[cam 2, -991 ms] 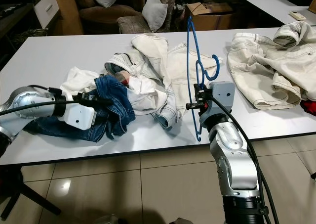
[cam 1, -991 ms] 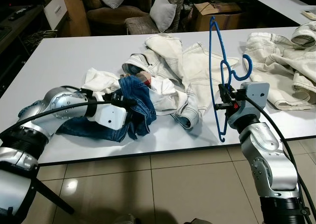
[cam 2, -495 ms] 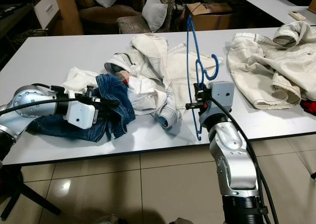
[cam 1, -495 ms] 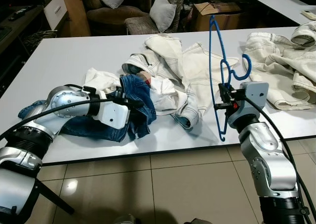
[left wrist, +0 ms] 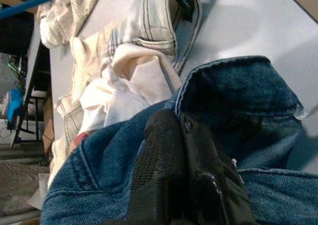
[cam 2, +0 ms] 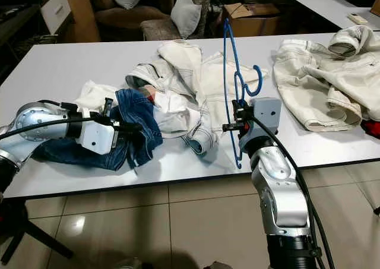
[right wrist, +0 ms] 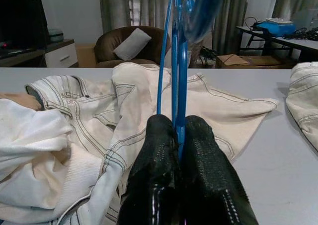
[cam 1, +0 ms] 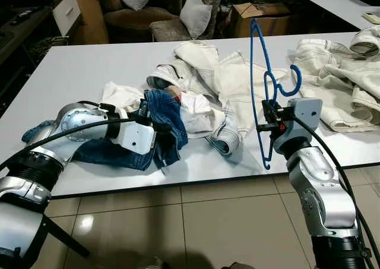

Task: Hang hanger

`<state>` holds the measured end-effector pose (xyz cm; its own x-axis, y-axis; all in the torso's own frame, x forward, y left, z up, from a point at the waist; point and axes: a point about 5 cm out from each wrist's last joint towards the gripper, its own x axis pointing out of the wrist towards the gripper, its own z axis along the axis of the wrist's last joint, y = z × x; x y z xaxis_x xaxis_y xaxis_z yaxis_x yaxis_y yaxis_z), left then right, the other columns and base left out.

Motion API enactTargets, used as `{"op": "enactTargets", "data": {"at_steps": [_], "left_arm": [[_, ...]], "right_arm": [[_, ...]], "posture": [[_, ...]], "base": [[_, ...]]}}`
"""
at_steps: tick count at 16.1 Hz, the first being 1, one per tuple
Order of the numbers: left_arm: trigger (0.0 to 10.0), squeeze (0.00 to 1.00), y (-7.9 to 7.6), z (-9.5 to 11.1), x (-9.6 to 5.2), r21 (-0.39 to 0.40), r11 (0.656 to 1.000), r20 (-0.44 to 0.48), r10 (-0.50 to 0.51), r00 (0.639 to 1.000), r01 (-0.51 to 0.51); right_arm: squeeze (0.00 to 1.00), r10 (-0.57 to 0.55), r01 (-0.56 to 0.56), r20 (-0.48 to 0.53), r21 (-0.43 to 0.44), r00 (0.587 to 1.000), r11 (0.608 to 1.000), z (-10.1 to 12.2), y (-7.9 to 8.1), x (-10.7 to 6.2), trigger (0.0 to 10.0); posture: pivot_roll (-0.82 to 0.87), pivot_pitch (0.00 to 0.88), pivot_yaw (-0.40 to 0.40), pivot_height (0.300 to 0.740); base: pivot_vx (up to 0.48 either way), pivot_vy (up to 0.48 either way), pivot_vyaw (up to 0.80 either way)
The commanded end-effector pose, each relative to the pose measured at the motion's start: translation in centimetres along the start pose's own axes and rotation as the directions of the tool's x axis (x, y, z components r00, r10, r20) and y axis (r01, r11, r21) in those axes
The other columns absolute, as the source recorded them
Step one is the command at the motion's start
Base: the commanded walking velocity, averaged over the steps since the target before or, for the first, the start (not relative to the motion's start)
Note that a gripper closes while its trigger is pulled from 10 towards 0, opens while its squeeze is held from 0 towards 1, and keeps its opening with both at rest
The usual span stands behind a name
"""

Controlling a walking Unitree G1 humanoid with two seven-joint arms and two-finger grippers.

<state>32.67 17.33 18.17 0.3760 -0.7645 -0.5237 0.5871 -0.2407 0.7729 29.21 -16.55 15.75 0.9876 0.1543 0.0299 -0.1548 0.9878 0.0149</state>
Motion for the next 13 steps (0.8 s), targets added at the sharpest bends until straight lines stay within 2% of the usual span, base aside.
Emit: {"op": "enactTargets", "data": {"at_steps": [1,3,4,5,6,7,8,9,11,12,13], "left_arm": [[0.0,0.0,0.5,0.0,0.3,0.012,1.0,-0.013,-0.008,1.0,0.008],[0.0,0.0,0.7,-0.1,0.5,0.01,1.0,-0.027,-0.003,1.0,0.004],[0.0,0.0,2.5,-0.5,0.0,-0.154,0.98,-0.01,0.128,0.992,-0.128],[0.0,0.0,4.1,-0.8,-0.7,-0.255,0.941,-0.017,0.228,0.974,-0.224],[0.0,0.0,4.7,-0.9,-1.0,-0.284,0.923,-0.026,0.265,0.964,-0.261],[0.0,0.0,8.2,-1.6,-3.2,-0.41,0.789,-0.089,0.465,0.881,-0.458],[0.0,0.0,10.4,-2.0,-4.9,-0.466,0.677,-0.141,0.578,0.803,-0.57],[0.0,0.0,11.0,-2.1,-5.4,-0.475,0.647,-0.157,0.605,0.781,-0.597],[0.0,0.0,14.0,-2.4,-9.0,-0.441,0.479,-0.29,0.724,0.626,-0.759],[0.0,0.0,14.8,-2.5,-10.2,-0.423,0.411,-0.342,0.753,0.563,-0.807],[0.0,0.0,15.3,-2.6,-11.0,-0.41,0.362,-0.38,0.766,0.518,-0.837]], "right_arm": [[0.0,-0.001,0.001,0.02,-0.002,1.0,1.0,0.4,0.0,0.4,10.0],[0.0,-0.003,0.003,0.021,0.0,1.0,1.0,0.4,0.1,0.4,10.0],[0.0,0.007,-0.007,0.024,0.002,1.0,1.0,0.5,0.1,0.3,10.0],[0.0,0.044,-0.043,0.034,-0.011,0.998,0.999,0.7,0.4,0.2,10.0],[0.0,0.066,-0.065,0.041,-0.021,0.997,0.998,0.8,0.5,0.2,10.0],[0.0,0.181,-0.184,0.085,0.03,0.98,0.982,1.7,1.3,-0.1,10.0],[0.0,0.278,-0.287,0.126,0.053,0.952,0.957,2.6,2.1,-0.6,10.0],[0.0,0.306,-0.316,0.137,0.057,0.942,0.947,2.8,2.4,-0.7,10.0],[0.0,0.489,-0.517,0.217,0.096,0.845,0.85,4.5,3.9,-2.1,10.0],[0.0,0.542,-0.579,0.244,0.113,0.804,0.807,5.0,4.2,-2.6,10.0],[0.0,0.583,-0.622,0.252,0.115,0.772,0.774,5.3,4.4,-3.1,10.0]], "posture": [[-0.03,0.0,0.06,0.74],[-0.03,0.0,0.063,0.74],[-0.04,0.0,0.063,0.74],[-0.03,0.0,0.062,0.74],[-0.03,0.0,0.061,0.74],[-0.03,0.0,0.057,0.74],[-0.03,0.0,0.056,0.74],[-0.03,0.0,0.056,0.74],[-0.03,0.0,0.055,0.74],[-0.04,0.0,0.055,0.74],[-0.04,0.0,0.054,0.74]], "base": [[0.0,0.0,0.0],[0.0,0.0,0.0],[0.0,0.0,0.0],[0.0,0.0,0.0],[0.0,0.0,0.0],[0.0,0.0,0.0],[0.0,0.0,0.0],[0.0,0.0,0.0],[0.0,0.0,0.0],[0.0,0.0,0.0],[0.0,0.0,0.0]]}}
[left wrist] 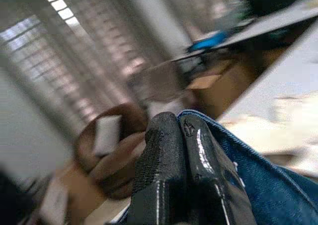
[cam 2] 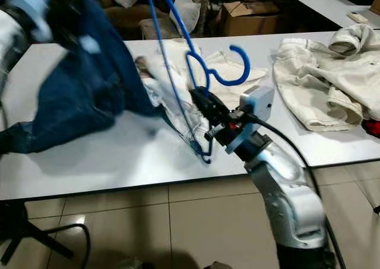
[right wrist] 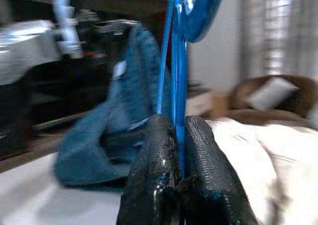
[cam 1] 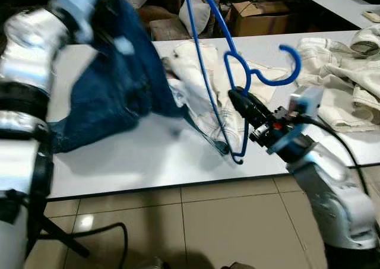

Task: Hang hanger

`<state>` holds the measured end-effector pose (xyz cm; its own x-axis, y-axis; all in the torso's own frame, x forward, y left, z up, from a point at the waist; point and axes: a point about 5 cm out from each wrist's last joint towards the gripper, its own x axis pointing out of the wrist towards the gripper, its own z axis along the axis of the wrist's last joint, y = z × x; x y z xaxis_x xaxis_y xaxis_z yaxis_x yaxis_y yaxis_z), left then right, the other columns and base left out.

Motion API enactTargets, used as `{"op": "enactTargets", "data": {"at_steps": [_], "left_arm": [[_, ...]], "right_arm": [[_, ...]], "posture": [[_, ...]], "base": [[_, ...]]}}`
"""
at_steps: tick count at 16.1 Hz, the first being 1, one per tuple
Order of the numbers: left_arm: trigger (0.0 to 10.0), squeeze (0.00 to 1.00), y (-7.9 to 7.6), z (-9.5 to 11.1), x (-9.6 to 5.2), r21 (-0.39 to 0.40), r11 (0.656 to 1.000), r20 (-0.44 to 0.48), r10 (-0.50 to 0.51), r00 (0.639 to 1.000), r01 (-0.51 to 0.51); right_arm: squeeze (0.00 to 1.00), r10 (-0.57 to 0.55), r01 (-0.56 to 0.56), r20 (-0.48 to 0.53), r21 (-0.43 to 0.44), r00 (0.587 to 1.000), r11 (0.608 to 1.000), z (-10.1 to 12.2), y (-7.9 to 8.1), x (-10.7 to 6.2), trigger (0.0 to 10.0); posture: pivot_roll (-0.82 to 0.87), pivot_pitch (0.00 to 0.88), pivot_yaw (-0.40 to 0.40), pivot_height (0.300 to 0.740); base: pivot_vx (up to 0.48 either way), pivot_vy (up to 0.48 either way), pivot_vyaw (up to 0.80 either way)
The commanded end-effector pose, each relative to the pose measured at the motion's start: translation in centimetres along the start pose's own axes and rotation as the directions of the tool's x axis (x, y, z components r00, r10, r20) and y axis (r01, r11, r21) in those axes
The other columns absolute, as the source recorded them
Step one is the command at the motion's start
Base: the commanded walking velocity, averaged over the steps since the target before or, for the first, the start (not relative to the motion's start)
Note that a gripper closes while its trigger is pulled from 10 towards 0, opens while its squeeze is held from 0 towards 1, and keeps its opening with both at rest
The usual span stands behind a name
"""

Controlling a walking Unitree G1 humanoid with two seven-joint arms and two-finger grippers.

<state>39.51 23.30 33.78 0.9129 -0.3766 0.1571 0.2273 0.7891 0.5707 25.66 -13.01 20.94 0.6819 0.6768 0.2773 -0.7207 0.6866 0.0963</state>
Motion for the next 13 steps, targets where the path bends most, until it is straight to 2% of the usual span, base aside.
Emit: {"op": "enactTargets", "data": {"at_steps": [1,3,4,5,6,7,8,9,10,11,13], "left_arm": [[0.0,0.0,2.0,1.2,-0.3,0.017,0.993,0.006,0.113,0.994,-0.113],[0.0,0.0,3.8,2.6,-0.7,0.004,0.971,0.06,0.24,0.969,-0.241],[0.0,0.0,5.3,4.4,-1.2,0.031,0.948,0.129,0.31,0.942,-0.316],[0.0,0.0,6.0,6.2,-1.4,0.022,0.941,0.222,0.324,0.92,-0.337],[0.0,0.0,6.1,7.0,-1.4,0.001,0.944,0.267,0.317,0.91,-0.329],[0.0,0.0,5.6,7.7,-1.1,-0.011,0.962,0.298,0.264,0.917,-0.273],[0.0,0.0,3.7,6.6,-0.1,0.029,0.985,0.232,0.156,0.96,-0.168],[0.0,0.0,2.9,6.0,0.2,0.034,0.99,0.213,0.124,0.969,-0.134],[0.0,0.0,1.2,5.0,0.9,0.036,0.997,0.187,0.064,0.98,-0.072],[0.0,0.0,0.4,4.6,1.2,0.04,0.998,0.178,0.032,0.983,-0.039],[0.0,0.0,-0.6,3.7,1.4,0.068,0.998,0.14,-0.002,0.99,-0.007]], "right_arm": [[0.0,0.079,-0.078,-0.026,0.03,0.997,0.996,0.0,0.7,-0.4,10.0],[0.0,0.105,-0.107,-0.15,-0.005,0.983,0.994,-1.2,0.8,-1.0,10.0],[0.0,0.112,-0.114,-0.191,0.004,0.975,0.994,-1.6,0.8,-1.2,10.0],[0.0,0.096,-0.103,-0.254,-0.013,0.962,0.995,-2.3,0.6,-1.3,10.0],[0.0,0.078,-0.093,-0.295,-0.034,0.952,0.995,-2.8,0.4,-1.3,10.0],[0.0,0.023,-0.056,-0.377,-0.077,0.926,0.995,-4.0,-0.3,-1.4,10.0],[0.0,-0.015,-0.024,-0.404,-0.091,0.915,0.996,-4.9,-0.6,-1.0,10.0],[0.0,-0.024,-0.016,-0.405,-0.097,0.914,0.995,-5.1,-0.6,-0.7,10.0],[0.0,-0.012,-0.023,-0.387,-0.085,0.922,0.996,-5.2,0.0,0.1,10.0],[0.0,0.003,-0.034,-0.374,-0.077,0.927,0.996,-5.1,0.5,0.5,10.0],[0.0,-0.013,-0.014,-0.339,-0.076,0.941,0.997,-4.9,0.7,0.8,10.0]], "posture": [[-0.04,0.0,0.054,0.74],[-0.04,0.0,0.051,0.74],[-0.04,0.0,0.048,0.74],[-0.03,0.0,0.046,0.74],[-0.03,0.0,0.045,0.74],[-0.03,0.0,0.045,0.74],[-0.02,0.0,0.049,0.74],[-0.02,0.0,0.049,0.74],[-0.03,0.0,0.052,0.74],[-0.03,0.0,0.052,0.74],[-0.02,0.0,0.051,0.74]], "base": [[0.0,0.0,0.0],[0.0,0.0,0.0],[0.0,0.0,0.0],[0.0,0.0,0.0],[0.0,0.0,0.0],[0.0,0.0,0.0],[0.0,0.0,0.0],[0.0,0.0,0.0],[0.0,0.0,0.0],[0.0,0.0,0.0],[0.0,0.0,0.0]]}}
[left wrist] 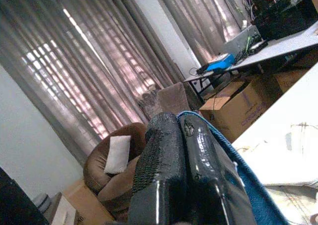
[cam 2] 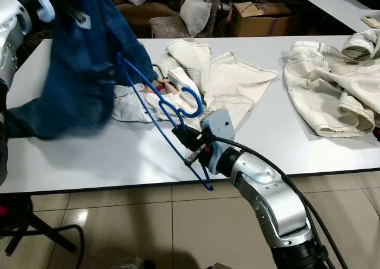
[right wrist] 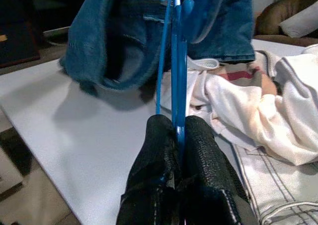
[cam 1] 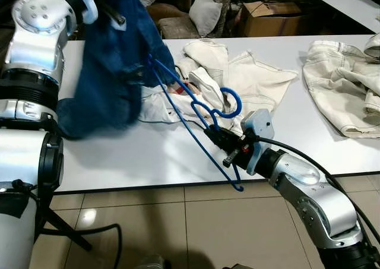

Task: Hang hanger

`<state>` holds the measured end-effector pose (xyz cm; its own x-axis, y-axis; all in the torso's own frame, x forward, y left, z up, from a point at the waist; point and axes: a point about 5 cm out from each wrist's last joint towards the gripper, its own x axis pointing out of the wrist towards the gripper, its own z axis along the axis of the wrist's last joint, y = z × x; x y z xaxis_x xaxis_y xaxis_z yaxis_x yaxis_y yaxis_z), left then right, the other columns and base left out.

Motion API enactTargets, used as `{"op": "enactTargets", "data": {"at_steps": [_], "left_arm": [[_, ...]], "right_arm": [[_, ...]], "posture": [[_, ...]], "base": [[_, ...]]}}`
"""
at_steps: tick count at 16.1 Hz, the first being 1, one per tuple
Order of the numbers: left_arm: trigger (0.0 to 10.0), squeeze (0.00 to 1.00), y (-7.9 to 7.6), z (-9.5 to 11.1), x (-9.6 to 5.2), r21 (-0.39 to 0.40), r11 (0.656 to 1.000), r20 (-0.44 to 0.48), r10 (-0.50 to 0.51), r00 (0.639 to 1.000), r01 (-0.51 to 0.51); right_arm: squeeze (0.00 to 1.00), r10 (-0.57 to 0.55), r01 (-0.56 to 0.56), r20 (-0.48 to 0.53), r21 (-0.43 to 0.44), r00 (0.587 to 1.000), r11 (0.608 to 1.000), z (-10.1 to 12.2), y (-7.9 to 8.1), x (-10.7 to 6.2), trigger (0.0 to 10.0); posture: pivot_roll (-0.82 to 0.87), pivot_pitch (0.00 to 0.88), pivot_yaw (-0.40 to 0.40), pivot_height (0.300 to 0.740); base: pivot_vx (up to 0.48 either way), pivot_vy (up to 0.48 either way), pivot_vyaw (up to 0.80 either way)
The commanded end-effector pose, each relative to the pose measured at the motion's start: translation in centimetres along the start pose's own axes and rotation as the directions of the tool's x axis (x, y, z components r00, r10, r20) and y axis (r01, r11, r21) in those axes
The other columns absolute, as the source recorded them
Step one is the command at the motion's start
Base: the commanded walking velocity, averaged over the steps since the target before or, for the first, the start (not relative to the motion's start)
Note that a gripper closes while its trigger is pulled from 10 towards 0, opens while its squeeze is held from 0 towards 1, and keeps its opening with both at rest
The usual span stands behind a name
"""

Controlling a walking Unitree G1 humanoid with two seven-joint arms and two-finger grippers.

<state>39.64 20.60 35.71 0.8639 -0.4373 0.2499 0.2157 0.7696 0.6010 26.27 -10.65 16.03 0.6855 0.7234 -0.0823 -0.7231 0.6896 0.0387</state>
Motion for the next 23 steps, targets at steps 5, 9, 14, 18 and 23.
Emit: {"op": "enactTargets", "data": {"at_steps": [5,9,14,18,23], "left_arm": [[0.0,0.0,0.0,-0.9,-0.4,0.056,0.998,-0.063,0.019,0.998,-0.015],[0.0,0.0,-0.2,-1.1,-0.3,0.057,0.998,-0.068,0.011,0.998,-0.007],[0.0,0.0,-2.4,-0.8,-0.7,-0.012,0.992,-0.012,-0.127,0.992,0.127],[0.0,0.0,-2.7,-0.7,-2.5,-0.036,0.991,-0.004,-0.128,0.992,0.128],[0.0,0.0,-0.8,2.9,-3.4,-0.035,0.997,0.084,-0.071,0.994,0.074]], "right_arm": [[0.0,0.034,-0.036,0.051,0.039,0.998,0.999,1.0,-0.2,-1.4,10.0],[0.0,0.146,-0.145,-0.019,0.065,0.989,0.987,0.0,1.2,-1.5,10.0],[0.0,0.089,-0.083,-0.054,0.104,0.995,0.991,-0.9,0.0,-0.3,10.0],[0.0,0.131,-0.118,-0.095,0.134,0.987,0.984,-1.5,-0.1,0.6,10.0],[0.0,0.221,-0.188,-0.211,0.165,0.952,0.968,-3.6,0.0,2.0,10.0]], "posture": [[-0.03,0.0,0.055,0.74],[-0.03,0.0,0.047,0.74],[-0.03,0.0,0.057,0.74],[-0.02,0.0,0.022,0.74],[0.01,0.0,-0.003,0.74]], "base": [[0.0,0.0,0.0],[0.0,0.0,0.0],[0.0,0.0,0.0],[0.0,0.0,0.0],[0.0,0.0,0.0]]}}
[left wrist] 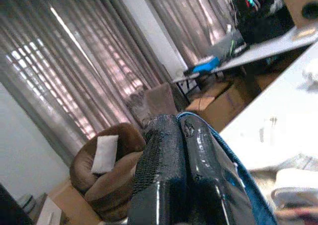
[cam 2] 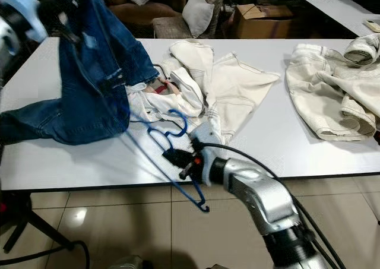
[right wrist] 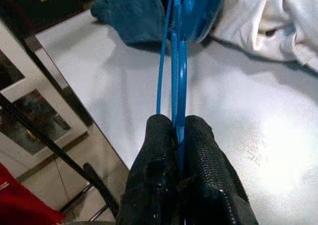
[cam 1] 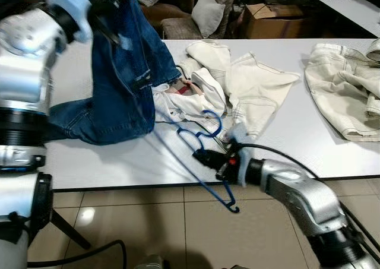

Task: Hang hanger

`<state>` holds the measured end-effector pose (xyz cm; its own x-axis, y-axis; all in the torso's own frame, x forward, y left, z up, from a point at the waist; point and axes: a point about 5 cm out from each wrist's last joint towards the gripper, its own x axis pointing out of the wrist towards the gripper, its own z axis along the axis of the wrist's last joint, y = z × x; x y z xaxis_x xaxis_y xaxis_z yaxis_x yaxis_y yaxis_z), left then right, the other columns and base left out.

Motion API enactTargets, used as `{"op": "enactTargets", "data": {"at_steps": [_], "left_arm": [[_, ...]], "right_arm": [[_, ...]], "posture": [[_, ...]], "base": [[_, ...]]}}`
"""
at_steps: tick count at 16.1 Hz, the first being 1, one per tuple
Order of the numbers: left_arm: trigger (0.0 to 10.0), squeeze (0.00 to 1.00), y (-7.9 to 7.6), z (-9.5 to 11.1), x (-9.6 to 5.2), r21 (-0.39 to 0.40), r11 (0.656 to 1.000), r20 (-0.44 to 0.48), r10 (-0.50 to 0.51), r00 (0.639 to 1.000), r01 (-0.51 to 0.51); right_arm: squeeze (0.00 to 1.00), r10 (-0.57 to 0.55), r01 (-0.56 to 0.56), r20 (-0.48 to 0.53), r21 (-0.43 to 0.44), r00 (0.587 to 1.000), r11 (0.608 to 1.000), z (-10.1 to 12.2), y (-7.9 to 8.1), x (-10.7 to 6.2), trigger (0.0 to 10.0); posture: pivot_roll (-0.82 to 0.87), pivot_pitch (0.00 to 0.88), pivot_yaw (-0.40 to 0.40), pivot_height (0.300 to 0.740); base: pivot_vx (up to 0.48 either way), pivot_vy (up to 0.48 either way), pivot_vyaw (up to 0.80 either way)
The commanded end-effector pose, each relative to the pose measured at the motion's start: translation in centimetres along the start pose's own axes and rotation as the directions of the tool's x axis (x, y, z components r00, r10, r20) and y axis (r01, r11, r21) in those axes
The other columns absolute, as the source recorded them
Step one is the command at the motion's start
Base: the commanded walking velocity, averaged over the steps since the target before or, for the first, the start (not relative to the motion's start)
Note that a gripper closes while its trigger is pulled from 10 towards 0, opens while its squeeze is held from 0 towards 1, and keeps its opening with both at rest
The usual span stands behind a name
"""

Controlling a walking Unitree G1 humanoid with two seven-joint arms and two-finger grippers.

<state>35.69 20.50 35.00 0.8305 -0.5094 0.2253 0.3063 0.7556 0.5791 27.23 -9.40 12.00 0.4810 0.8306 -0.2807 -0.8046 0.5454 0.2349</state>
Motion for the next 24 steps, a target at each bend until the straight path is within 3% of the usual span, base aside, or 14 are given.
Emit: {"op": "enactTargets", "data": {"at_steps": [1,4,7,9,11,13,16,17,18,20,22,24], "left_arm": [[0.0,0.0,0.4,2.0,0.1,0.012,1.0,0.065,-0.002,0.998,0.001],[0.0,0.0,0.2,3.3,0.1,-0.012,1.0,0.095,-0.018,0.995,0.02],[0.0,0.0,-0.7,4.1,-0.1,-0.005,0.996,0.129,-0.088,0.988,0.089],[0.0,0.0,0.9,3.9,-0.5,0.012,1.0,0.1,0.012,0.995,-0.013],[0.0,0.0,2.0,3.5,-1.0,0.028,0.997,0.073,0.066,0.995,-0.069],[0.0,0.0,5.7,1.8,-3.6,0.101,0.959,-0.057,0.271,0.961,-0.264],[0.0,0.0,8.0,-0.2,-6.7,0.165,0.911,-0.183,0.405,0.896,-0.378],[0.0,0.0,7.8,-1.3,-7.5,0.176,0.91,-0.235,0.409,0.882,-0.375],[0.0,0.0,6.9,-3.2,-8.7,0.163,0.921,-0.31,0.389,0.867,-0.355],[0.0,0.0,4.2,-5.6,-9.8,0.073,0.956,-0.406,0.288,0.868,-0.283],[0.0,0.0,-1.6,-8.1,-10.8,-0.069,0.989,-0.491,0.078,0.868,-0.127],[0.0,0.0,-4.3,-8.8,-11.4,-0.095,0.991,-0.513,0.035,0.858,-0.097]], "right_arm": [[0.0,0.007,-0.007,-0.003,-0.02,1.0,1.0,0.4,-0.1,0.2,10.0],[0.0,-0.019,0.019,-0.017,-0.008,1.0,1.0,0.5,-0.8,1.1,10.0],[0.0,-0.171,0.172,-0.02,0.139,0.985,0.975,0.7,-2.5,1.4,10.0],[0.0,-0.28,0.262,0.027,0.278,0.96,0.924,1.0,-3.7,1.2,10.0],[0.0,-0.326,0.289,0.063,0.331,0.943,0.898,1.6,-4.3,1.0,10.0],[0.0,-0.501,0.355,0.287,0.435,0.816,0.828,5.9,-6.7,-1.0,10.0],[0.0,-0.548,0.311,0.595,0.46,0.587,0.832,13.0,-7.2,-4.3,10.0],[0.0,-0.522,0.288,0.644,0.44,0.559,0.85,14.3,-6.9,-4.9,10.0],[0.0,-0.484,0.272,0.672,0.403,0.56,0.874,15.2,-6.3,-4.9,10.0],[0.0,-0.446,0.255,0.642,0.372,0.624,0.892,14.4,-5.8,-3.8,10.0],[0.0,-0.407,0.265,0.452,0.345,0.793,0.9,10.5,-4.9,-1.6,10.0],[0.0,-0.47,0.338,0.273,0.414,0.839,0.845,6.6,-5.2,-1.4,10.0]], "posture": [[0.01,0.0,-0.003,0.74],[0.01,0.0,0.002,0.74],[0.01,0.0,0.006,0.74],[0.01,0.0,0.004,0.74],[0.01,0.0,0.006,0.74],[0.0,0.0,0.006,0.74],[0.0,0.0,0.002,0.74],[0.0,0.0,0.0,0.74],[-0.01,0.0,-0.002,0.74],[-0.01,0.0,-0.008,0.74],[-0.01,0.0,-0.024,0.74],[-0.01,0.0,-0.034,0.74]], "base": [[0.0,0.0,0.0],[0.0,0.0,0.0],[0.0,0.0,0.0],[0.0,0.0,0.0],[0.0,0.0,0.0],[0.0,0.0,0.0],[0.0,0.0,0.0],[0.0,0.0,0.0],[0.0,0.0,0.0],[0.0,0.0,0.0],[0.0,0.0,0.0],[0.0,0.0,0.0]]}}
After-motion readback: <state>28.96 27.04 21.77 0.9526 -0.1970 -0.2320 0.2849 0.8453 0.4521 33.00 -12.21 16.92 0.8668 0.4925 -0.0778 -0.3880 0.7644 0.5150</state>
